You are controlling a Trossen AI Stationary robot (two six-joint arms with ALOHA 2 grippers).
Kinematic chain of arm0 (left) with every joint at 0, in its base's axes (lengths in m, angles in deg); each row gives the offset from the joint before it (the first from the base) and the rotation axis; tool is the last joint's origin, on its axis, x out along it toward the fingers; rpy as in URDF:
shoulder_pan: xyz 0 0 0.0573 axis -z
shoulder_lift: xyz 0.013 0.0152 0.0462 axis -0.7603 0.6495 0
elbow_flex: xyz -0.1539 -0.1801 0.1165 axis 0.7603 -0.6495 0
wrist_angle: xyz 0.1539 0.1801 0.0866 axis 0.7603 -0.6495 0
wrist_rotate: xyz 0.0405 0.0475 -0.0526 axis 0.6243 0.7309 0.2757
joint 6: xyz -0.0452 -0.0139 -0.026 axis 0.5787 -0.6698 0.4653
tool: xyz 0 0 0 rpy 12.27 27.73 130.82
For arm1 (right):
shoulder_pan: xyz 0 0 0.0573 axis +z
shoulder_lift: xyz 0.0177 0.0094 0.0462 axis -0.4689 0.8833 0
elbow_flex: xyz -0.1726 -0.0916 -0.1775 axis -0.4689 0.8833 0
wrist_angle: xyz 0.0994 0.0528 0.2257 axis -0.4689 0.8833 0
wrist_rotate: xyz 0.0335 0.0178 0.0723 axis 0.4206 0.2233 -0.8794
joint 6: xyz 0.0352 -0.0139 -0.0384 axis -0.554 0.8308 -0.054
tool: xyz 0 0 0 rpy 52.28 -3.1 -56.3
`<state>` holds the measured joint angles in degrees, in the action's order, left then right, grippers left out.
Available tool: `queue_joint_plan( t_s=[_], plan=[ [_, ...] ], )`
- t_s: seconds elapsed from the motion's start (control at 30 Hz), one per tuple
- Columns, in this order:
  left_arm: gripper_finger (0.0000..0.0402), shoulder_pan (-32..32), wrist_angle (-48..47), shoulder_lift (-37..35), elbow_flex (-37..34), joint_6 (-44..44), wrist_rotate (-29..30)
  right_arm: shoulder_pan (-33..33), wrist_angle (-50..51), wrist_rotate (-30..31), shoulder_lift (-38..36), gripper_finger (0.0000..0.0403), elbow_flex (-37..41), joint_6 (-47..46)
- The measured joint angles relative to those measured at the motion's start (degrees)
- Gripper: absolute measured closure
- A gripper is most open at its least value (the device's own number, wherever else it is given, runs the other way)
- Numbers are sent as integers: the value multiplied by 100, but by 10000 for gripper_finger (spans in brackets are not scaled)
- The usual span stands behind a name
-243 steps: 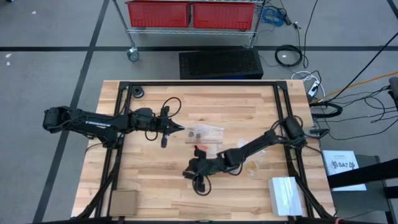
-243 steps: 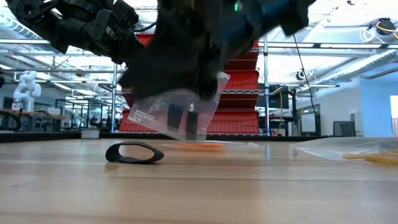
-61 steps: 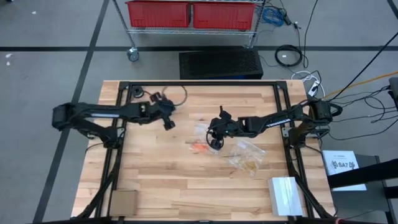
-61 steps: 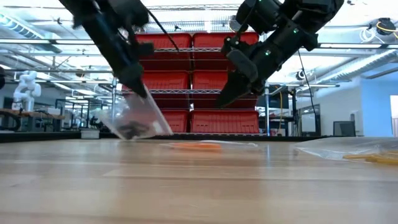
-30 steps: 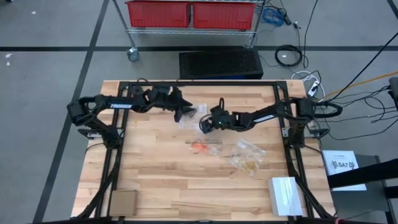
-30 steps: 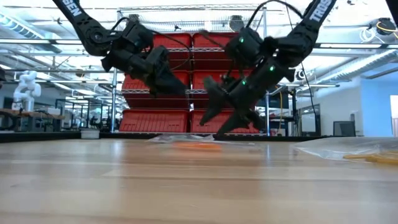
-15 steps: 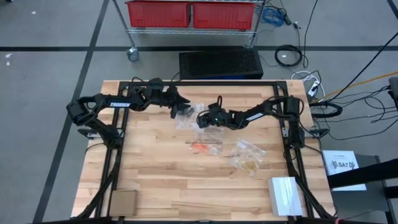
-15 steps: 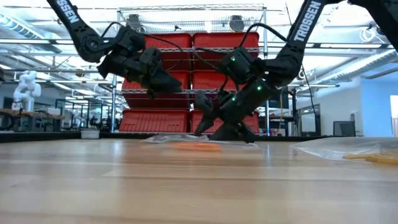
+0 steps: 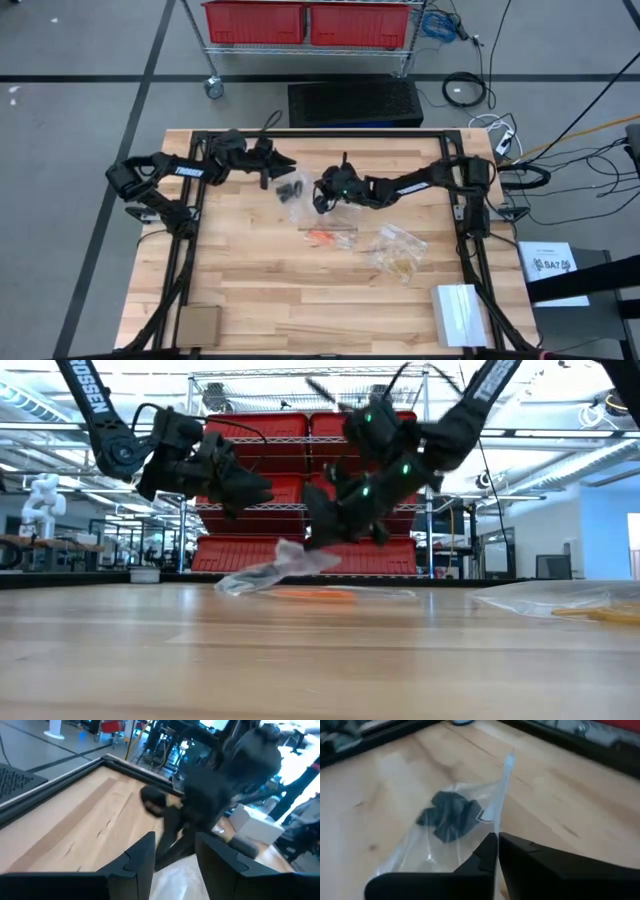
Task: Sort rubber bands
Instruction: Close the top left transparent zip lock bag
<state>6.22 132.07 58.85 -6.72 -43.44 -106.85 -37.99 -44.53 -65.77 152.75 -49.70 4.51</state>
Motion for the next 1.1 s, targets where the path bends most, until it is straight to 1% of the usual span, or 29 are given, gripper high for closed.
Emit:
queue_joint_plan(
  t_s=[0.1, 0.27, 0.4, 0.57, 0.63, 0.8, 0.93, 1.1],
  plan=[
    [256, -35, 46, 0, 1, -241, -141, 130, 515, 3, -454, 400, -65, 531],
    [256, -104, 62, -140, 3, -758, -153, 391, 1652, 15, -1268, 401, -139, 886],
    [256, -9, 40, -198, 3, -814, -362, 590, 1911, 12, -1794, 401, -144, 1086],
    [256, 229, 62, -197, 3, -968, -758, 766, 2021, -4, -2220, 401, -144, 1327],
    [256, 337, 181, -197, 3, -1002, -962, 798, 2094, -7, -2314, 401, -144, 1332],
    [256, 584, 377, -197, 45, -915, -971, 862, 2202, -36, -2386, 401, -144, 1336],
    [256, 745, 281, -197, 217, -896, -962, 866, 2209, -277, -2386, 401, -144, 1330],
    [256, 916, 50, -197, 447, -857, -965, 869, 2207, -284, -2386, 401, -144, 1330]
  ],
)
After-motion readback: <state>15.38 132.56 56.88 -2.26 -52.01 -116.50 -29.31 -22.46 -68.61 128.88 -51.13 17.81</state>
